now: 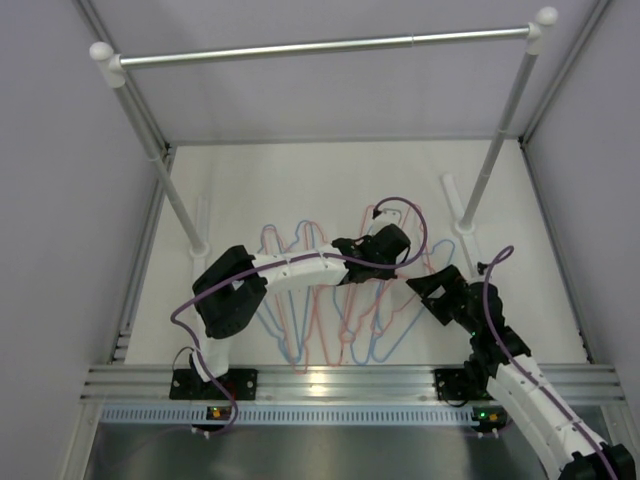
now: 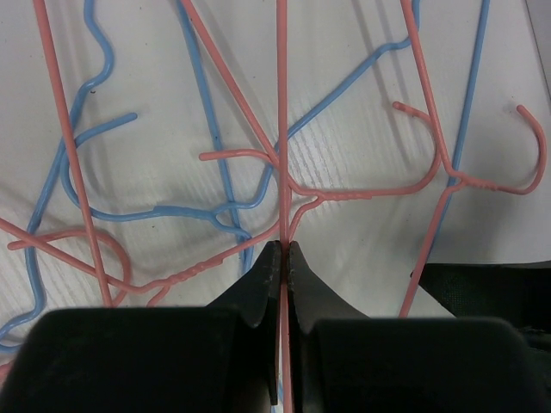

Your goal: Organize the hangers

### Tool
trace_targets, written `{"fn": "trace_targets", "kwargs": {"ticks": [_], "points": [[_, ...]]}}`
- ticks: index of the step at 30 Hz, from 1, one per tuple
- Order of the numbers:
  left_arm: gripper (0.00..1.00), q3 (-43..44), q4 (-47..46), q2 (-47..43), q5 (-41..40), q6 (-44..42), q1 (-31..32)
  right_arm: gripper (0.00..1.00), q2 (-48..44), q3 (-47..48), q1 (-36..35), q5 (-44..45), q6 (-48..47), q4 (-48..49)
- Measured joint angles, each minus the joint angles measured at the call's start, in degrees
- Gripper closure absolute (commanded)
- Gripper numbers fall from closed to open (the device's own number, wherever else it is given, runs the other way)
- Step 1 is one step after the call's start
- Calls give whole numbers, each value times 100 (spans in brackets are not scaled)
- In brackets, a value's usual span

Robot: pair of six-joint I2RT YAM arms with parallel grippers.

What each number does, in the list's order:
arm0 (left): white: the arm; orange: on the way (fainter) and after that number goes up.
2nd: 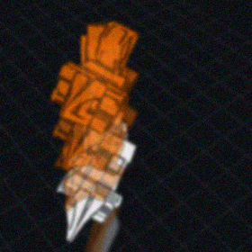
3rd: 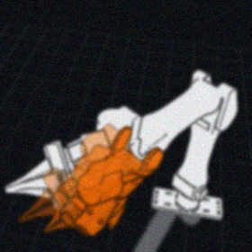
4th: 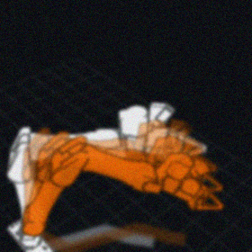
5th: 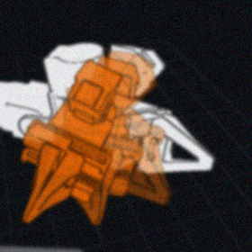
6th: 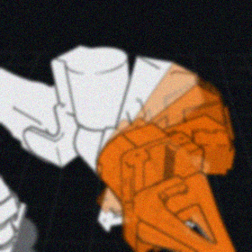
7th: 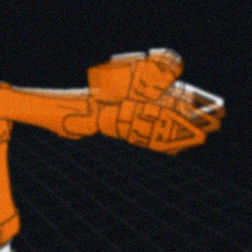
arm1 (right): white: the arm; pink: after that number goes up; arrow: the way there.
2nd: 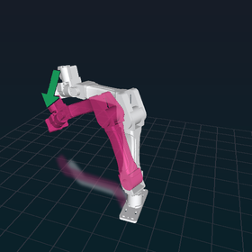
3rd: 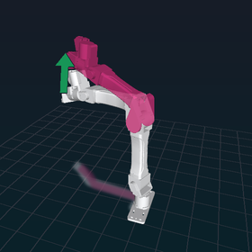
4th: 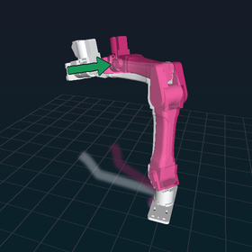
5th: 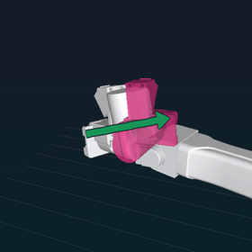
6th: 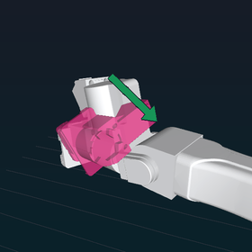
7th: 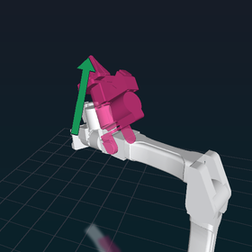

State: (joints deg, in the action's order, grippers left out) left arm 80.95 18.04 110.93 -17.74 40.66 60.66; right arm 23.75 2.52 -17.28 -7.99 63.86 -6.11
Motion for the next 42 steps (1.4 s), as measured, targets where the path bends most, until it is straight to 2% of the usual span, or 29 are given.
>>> {"fn": "trace_targets", "kwargs": {"ticks": [7,11,23,30,42], "points": [[100,-17,-2,2,35,22,0,18,625,-2,-361,164,332,949],[100,-17,-7,2,37,24,0,19,855,-2,-756,334,516,1176],[100,-44,-66,2,33,79,-33,29,1014,-2,-1453,1128,1252,1952],[100,-177,-164,2,39,149,-31,54,1014,-2,-1639,1473,1486,2116],[100,-339,-258,2,61,173,-31,73,997,-2,-2284,2199,1626,1926]]}}
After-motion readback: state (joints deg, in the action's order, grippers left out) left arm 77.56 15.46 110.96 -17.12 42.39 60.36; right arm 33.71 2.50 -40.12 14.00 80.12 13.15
